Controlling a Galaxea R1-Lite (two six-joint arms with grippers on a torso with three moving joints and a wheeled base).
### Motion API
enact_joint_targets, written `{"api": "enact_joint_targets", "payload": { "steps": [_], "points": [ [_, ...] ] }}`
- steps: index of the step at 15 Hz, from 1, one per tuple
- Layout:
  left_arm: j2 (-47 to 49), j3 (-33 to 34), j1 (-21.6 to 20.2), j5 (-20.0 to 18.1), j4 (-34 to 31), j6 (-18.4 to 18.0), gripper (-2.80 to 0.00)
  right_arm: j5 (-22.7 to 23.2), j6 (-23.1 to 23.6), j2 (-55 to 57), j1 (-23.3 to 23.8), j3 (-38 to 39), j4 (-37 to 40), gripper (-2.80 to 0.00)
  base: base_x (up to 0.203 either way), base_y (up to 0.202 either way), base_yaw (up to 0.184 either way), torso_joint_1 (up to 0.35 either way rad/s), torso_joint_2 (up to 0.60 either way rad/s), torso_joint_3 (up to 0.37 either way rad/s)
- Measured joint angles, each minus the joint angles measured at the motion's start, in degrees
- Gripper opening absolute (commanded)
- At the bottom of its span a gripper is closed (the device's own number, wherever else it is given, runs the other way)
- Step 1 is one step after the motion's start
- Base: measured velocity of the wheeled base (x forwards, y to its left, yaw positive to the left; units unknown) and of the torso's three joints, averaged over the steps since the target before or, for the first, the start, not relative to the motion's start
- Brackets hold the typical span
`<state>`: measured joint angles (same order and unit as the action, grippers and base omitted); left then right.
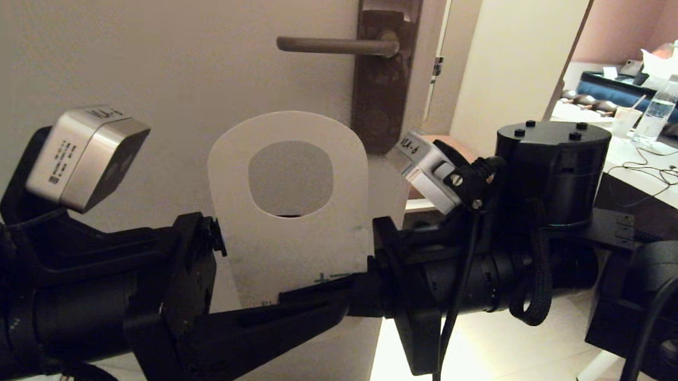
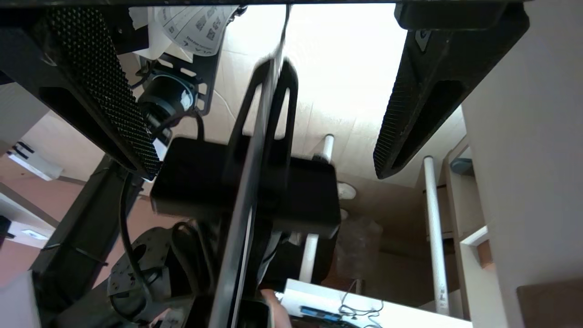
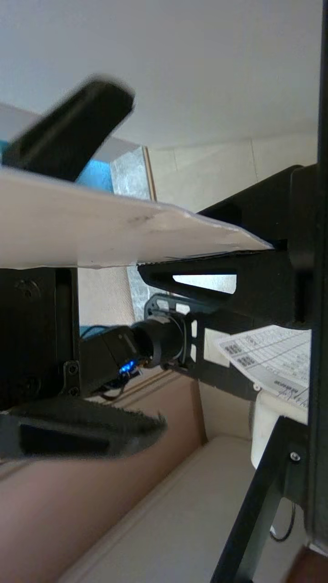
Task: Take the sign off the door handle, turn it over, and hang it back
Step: Hand it to the other hand
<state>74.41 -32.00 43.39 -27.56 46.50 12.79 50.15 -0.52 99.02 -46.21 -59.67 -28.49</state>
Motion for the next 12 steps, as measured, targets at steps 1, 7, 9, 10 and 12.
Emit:
{"api": "enact_joint_targets", "payload": {
  "steps": [1,7,9,10,12],
  "points": [
    [0.1,0.0,0.1,0.0,0.2,0.0,0.0,0.0,0.0,0.2,-0.2,-0.1,0.0,-2.8,0.0,0.0,0.0,0.0,0.0,0.0],
    [0.3,0.5,1.6,0.0,0.2,0.0,0.0,0.0,0.0,0.7,-0.3,-0.4,0.0,-2.8,0.0,0.0,0.0,0.0,0.0,0.0],
    [0.3,0.8,2.3,0.0,0.2,0.0,0.0,0.1,0.0,0.8,-0.3,-0.4,-0.1,-2.8,0.0,0.0,0.0,0.0,0.0,0.0],
    [0.3,0.9,2.5,0.0,0.2,0.0,0.0,0.0,0.1,0.8,-0.3,-0.5,-0.1,-2.8,0.0,0.0,0.0,0.0,0.0,0.0],
    [0.2,0.9,2.6,0.0,0.3,-0.1,0.0,0.0,0.0,0.8,-0.3,-0.7,-0.7,-2.8,0.0,0.0,0.0,0.0,0.0,0.0]
  ]
}}
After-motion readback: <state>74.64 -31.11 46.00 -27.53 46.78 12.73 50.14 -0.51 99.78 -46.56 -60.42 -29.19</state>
